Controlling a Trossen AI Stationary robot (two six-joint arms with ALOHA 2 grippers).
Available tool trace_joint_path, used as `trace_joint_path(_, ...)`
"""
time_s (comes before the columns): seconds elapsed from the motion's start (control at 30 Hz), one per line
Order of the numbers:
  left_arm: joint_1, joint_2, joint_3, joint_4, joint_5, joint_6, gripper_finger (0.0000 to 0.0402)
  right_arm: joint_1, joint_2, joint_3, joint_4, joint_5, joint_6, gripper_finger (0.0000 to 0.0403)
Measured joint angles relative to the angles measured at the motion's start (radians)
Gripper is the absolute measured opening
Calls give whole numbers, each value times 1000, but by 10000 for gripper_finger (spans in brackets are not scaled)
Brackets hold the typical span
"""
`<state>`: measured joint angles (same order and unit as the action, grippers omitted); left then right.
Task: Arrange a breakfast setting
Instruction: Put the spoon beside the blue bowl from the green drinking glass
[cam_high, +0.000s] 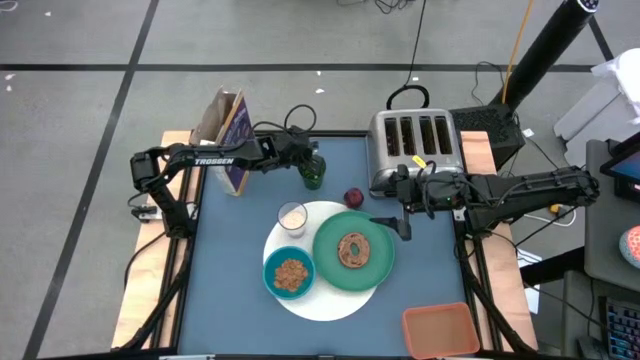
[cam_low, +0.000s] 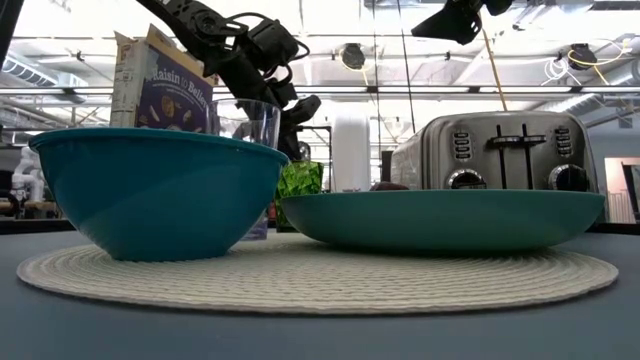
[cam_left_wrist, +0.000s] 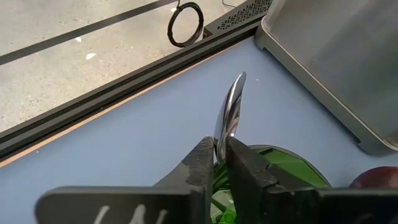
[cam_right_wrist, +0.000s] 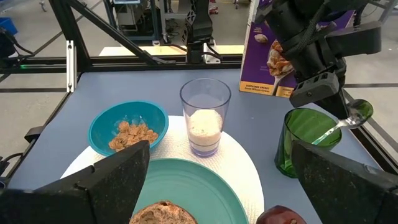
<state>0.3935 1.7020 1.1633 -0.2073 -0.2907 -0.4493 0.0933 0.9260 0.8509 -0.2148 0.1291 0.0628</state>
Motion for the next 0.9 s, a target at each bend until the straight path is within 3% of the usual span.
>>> trace_joint_path(0.9, -3, -31, 2, 8, 4, -28, 35, 0, 0, 0, 0, 0, 2, 380)
